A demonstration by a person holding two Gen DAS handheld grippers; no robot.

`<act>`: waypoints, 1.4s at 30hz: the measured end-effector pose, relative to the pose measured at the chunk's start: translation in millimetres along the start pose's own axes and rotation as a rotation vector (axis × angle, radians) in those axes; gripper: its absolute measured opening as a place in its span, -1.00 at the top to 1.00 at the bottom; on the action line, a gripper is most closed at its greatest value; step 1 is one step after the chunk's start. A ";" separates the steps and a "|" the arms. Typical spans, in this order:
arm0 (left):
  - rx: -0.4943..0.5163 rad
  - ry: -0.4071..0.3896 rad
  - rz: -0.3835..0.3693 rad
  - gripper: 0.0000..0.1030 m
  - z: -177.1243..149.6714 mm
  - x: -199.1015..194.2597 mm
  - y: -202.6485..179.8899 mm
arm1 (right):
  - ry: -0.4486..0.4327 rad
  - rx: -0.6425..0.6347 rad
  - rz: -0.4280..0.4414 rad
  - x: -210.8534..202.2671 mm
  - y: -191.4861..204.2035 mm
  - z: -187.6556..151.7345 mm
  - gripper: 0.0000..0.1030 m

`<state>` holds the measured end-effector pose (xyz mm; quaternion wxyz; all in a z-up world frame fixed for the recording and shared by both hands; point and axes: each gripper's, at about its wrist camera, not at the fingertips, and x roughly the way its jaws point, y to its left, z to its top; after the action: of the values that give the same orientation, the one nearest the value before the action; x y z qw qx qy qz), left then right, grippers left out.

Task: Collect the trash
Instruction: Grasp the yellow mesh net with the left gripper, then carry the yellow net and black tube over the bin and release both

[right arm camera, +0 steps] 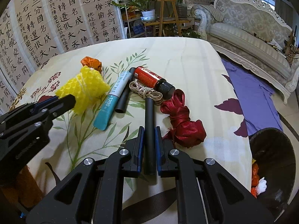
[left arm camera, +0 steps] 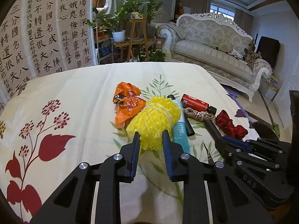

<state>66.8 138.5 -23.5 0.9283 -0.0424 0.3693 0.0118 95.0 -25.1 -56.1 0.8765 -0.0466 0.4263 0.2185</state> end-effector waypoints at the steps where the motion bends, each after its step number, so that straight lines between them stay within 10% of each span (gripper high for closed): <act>1: -0.004 -0.003 0.002 0.52 -0.9 -3.1 1.2 | -0.003 0.000 0.001 -1.3 0.8 -1.3 0.78; 25: -0.022 -0.041 -0.018 0.52 -24.8 -49.7 -10.2 | -0.086 0.017 -0.026 -63.6 4.5 -32.0 0.78; 42: 0.084 -0.022 -0.141 0.52 -29.5 -47.0 -91.4 | -0.137 0.189 -0.196 -107.4 -86.5 -67.9 0.78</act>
<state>17.3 45.4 -6.2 0.9317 -0.0291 0.3553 -0.0689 24.1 -158.1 -25.7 0.9212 0.0095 0.3775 0.0934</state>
